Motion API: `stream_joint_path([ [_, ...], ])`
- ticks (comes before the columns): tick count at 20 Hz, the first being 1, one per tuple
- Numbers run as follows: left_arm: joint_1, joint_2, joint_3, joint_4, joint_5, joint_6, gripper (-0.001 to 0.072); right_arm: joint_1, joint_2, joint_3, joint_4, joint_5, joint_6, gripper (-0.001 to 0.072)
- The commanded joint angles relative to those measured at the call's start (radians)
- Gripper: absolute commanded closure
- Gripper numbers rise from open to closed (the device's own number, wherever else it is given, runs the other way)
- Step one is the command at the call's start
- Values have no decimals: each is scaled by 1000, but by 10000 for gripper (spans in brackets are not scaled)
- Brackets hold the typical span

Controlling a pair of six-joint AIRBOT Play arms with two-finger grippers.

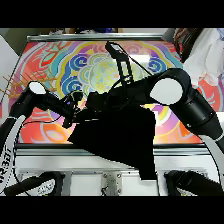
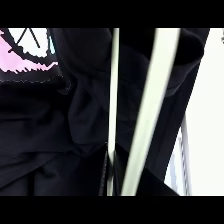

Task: Fold the clothes and pants, and hang the long-sleeved shirts on hangers.

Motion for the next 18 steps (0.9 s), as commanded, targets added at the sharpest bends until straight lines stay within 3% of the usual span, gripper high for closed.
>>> stream_joint_path([
  [1, 0, 0, 1, 1, 1, -1, 689, -9, 8, 0, 23, 34, -24, 49],
  [5, 0, 0, 1, 1, -5, -1, 689, -12, 24, 1, 30, 26, -69, 51],
  [7, 0, 0, 1, 1, -7, -1, 689, -31, 56, 1, 51, 42, -163, 51],
  [10, 0, 0, 1, 1, -8, -1, 689, -146, 117, -1, 109, 180, -311, 51],
  [13, 0, 0, 1, 1, -10, -1, 689, -360, 164, -18, 235, 325, -445, 51],
  [18, 0, 0, 1, 1, -25, -1, 689, -729, 269, -244, 602, 342, -777, 53],
])
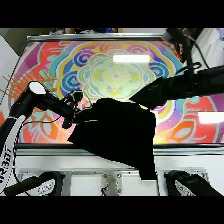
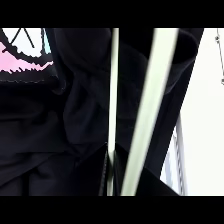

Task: Fold the clothes and pants, and hang the long-sleeved shirts on hangers.

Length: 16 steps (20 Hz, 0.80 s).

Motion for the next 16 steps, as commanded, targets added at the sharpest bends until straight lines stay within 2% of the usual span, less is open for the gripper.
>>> stream_joint_path([
  [1, 0, 0, 1, 0, -7, 2, 689, -233, 74, -170, 265, 33, -255, 53],
  [4, 0, 0, 1, 0, -6, 2, 688, -288, 94, -274, 309, 31, -258, 52],
  [8, 0, 0, 1, 0, -6, 2, 688, -289, 82, -280, 346, 1, -283, 53],
  [10, 0, 0, 1, 0, -7, 1, 689, -301, 82, -283, 350, 32, -508, 52],
  [16, 0, 0, 1, 0, -6, 1, 688, -284, 85, -307, 336, 106, -794, 52],
])
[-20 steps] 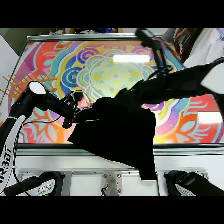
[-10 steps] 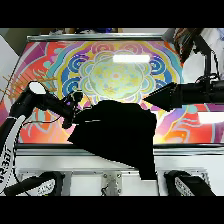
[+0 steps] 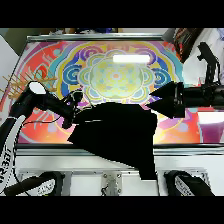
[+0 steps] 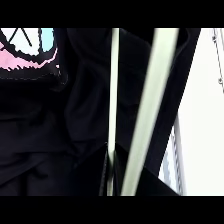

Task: Fold the clothes and pants, and hang the long-sleeved shirts on hangers.

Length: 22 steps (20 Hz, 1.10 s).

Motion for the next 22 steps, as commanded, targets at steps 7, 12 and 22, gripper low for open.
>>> stream_joint_path([
  [7, 0, 0, 1, 0, -3, -1, 688, -135, 1, -153, 34, 41, -370, 52],
  [12, 0, 0, 1, 0, -3, -1, 688, -165, -21, -359, 179, 42, -566, 52],
  [22, 0, 0, 1, 0, -6, -1, 688, 32, -176, -387, 237, 41, -627, 52],
])
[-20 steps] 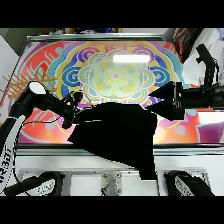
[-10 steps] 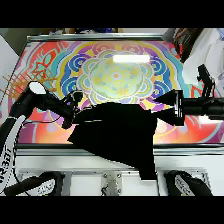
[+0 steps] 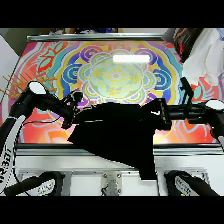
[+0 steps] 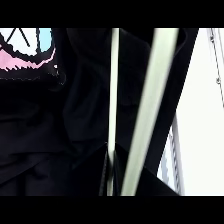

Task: Fold the clothes and pants, and hang the long-sleeved shirts on hangers.

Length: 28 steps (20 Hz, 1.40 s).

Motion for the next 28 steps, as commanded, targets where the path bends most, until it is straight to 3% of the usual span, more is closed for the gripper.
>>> stream_joint_path([
  [1, 0, 0, 1, 0, 0, 0, 688, 70, -39, -5, 16, -14, -28, 52],
  [28, 0, 0, 1, 0, -4, 0, 688, 220, -40, -5, 24, -185, -24, 52],
])
